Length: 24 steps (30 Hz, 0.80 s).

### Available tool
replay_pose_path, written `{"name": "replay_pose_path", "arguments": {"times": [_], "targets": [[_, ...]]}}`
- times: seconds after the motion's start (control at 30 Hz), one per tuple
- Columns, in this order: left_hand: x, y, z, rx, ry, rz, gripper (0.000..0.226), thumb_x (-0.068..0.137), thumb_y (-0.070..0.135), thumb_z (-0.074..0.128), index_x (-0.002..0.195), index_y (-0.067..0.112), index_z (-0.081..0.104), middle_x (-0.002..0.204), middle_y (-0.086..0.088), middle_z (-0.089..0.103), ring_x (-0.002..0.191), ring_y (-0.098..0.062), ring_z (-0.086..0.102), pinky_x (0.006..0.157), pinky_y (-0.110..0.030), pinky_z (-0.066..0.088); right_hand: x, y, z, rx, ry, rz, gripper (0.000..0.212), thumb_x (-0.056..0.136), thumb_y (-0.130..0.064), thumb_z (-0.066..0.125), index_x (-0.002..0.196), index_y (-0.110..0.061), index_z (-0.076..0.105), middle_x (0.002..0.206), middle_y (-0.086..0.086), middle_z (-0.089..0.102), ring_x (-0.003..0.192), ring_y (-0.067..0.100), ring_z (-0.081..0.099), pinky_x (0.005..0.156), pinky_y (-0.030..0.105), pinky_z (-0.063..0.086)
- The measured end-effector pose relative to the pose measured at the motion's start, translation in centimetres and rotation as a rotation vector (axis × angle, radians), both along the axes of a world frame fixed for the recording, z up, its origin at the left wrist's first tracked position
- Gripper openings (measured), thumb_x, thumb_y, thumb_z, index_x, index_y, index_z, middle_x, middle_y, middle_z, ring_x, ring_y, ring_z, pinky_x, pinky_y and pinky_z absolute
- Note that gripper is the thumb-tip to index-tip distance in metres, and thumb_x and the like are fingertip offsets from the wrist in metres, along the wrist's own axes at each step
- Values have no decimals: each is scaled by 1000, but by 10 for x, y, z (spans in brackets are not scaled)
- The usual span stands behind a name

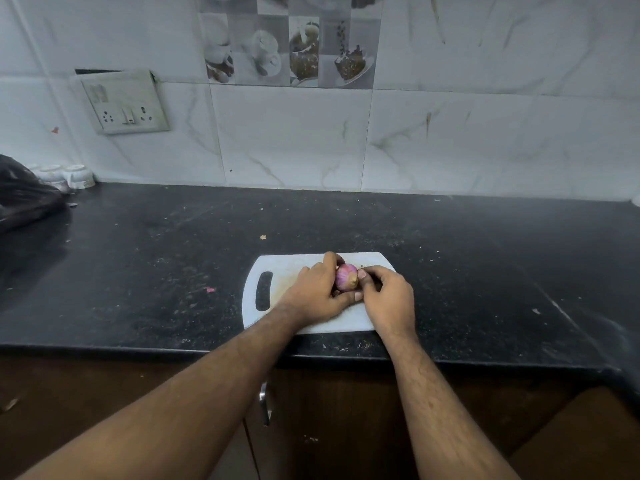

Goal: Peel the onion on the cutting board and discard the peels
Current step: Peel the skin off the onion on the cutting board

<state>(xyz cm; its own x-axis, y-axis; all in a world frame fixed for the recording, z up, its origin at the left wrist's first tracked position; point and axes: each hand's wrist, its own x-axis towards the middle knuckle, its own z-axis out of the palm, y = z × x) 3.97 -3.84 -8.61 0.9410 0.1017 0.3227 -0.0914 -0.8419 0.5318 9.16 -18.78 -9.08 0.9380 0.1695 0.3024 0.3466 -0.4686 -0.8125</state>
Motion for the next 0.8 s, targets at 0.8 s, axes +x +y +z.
{"name": "replay_pose_path", "arguments": {"times": [0.8], "targets": [[5,12,1,-310,-18,-19,27,110,19,44,133,17,59,87,8,66,77,-14,64,77,-30,48,0,-1,-1,36,-21,127,23,92,-21,78,114,-30,75,105,-16,74,89,-5,68,79,21,54]]}}
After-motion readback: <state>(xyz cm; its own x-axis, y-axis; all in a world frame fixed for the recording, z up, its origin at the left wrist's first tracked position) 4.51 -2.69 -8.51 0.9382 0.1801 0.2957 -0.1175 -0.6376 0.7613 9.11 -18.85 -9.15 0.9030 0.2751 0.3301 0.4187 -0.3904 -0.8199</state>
